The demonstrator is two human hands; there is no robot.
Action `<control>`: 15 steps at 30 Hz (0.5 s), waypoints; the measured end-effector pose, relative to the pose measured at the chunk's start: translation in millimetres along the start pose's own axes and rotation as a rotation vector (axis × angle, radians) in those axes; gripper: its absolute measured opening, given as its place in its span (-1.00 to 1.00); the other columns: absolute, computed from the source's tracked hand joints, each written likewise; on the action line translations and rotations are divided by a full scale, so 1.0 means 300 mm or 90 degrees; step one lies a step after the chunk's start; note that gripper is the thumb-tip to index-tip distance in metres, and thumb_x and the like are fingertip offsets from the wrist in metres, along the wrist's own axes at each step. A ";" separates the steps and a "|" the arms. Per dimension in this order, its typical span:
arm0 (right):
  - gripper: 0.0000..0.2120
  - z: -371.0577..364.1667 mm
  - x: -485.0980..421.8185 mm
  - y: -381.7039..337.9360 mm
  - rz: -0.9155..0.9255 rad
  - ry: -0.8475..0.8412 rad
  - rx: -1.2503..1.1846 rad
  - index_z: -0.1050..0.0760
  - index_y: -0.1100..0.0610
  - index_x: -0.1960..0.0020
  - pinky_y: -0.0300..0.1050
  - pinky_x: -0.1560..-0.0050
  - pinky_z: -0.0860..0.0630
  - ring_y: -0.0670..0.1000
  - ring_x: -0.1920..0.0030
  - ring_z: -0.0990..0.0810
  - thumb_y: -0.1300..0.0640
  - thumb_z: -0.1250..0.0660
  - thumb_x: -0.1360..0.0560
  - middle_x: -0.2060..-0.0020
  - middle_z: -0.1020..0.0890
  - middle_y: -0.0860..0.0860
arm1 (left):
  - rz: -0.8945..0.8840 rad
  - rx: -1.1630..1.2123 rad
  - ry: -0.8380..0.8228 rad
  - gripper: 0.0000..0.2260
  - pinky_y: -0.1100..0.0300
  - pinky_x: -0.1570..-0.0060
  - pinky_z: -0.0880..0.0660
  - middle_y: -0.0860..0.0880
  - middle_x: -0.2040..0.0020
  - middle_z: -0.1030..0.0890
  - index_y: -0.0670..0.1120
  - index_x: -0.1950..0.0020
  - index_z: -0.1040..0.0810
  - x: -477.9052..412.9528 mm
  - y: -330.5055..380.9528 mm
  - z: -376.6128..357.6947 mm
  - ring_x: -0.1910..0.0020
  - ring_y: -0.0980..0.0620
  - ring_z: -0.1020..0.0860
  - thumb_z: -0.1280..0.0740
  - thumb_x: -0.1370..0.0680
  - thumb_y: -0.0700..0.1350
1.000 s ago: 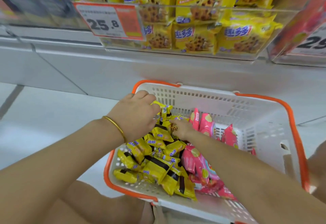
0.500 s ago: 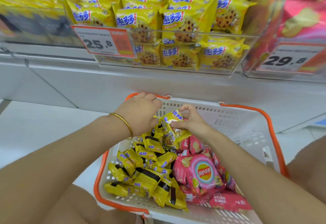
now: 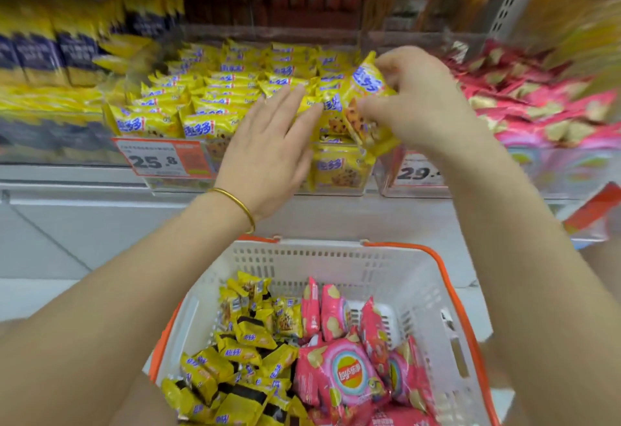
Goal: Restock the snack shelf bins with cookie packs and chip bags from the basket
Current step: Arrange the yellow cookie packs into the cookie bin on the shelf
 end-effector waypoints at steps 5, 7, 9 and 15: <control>-0.67 -0.120 -0.137 -0.090 0.033 -0.114 0.296 -0.23 0.17 0.40 -0.13 0.19 -0.31 0.14 0.17 -0.43 0.29 -0.30 -0.46 0.42 -0.34 0.08 | 0.034 -0.039 -0.046 -0.44 -0.15 -0.42 -0.14 -0.26 -0.41 -0.34 -0.10 -0.49 -0.24 -0.013 -0.024 -0.067 -0.39 -0.26 -0.31 -0.01 -0.53 0.08; -0.86 -0.187 -0.177 -0.090 0.045 -0.184 0.341 -0.43 0.23 0.27 -0.13 0.17 -0.36 0.13 0.15 -0.46 0.29 -0.33 -0.45 0.34 -0.45 0.10 | 0.031 -0.041 -0.031 -0.46 -0.13 -0.42 -0.15 -0.26 -0.39 -0.37 -0.10 -0.48 -0.25 -0.011 -0.028 -0.061 -0.38 -0.26 -0.33 -0.02 -0.53 0.08; -0.75 -0.221 -0.209 -0.086 0.082 -0.226 0.348 -0.53 0.23 -0.09 -0.16 0.11 -0.39 0.12 -0.01 -0.54 0.24 -0.40 -0.43 0.02 -0.58 0.12 | 0.027 -0.043 -0.017 -0.47 -0.11 -0.41 -0.16 -0.26 -0.38 -0.39 -0.10 -0.48 -0.26 -0.006 -0.030 -0.055 -0.37 -0.25 -0.34 -0.03 -0.54 0.07; -0.50 -0.215 -0.203 -0.069 0.212 -0.203 0.474 -0.45 0.02 -0.24 -0.04 0.01 -0.36 0.14 -0.22 -0.44 0.00 -0.51 -0.35 -0.16 -0.51 0.04 | 0.014 -0.035 0.011 -0.48 -0.09 -0.41 -0.17 -0.25 -0.37 -0.40 -0.09 -0.48 -0.25 0.000 -0.032 -0.045 -0.37 -0.23 -0.35 -0.03 -0.55 0.06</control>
Point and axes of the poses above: each hand's wrist, its own x-axis away from the middle knuckle, its own z-axis out of the back of the hand, y = z × x, the point moved 9 cm from there along -x, towards the middle knuckle
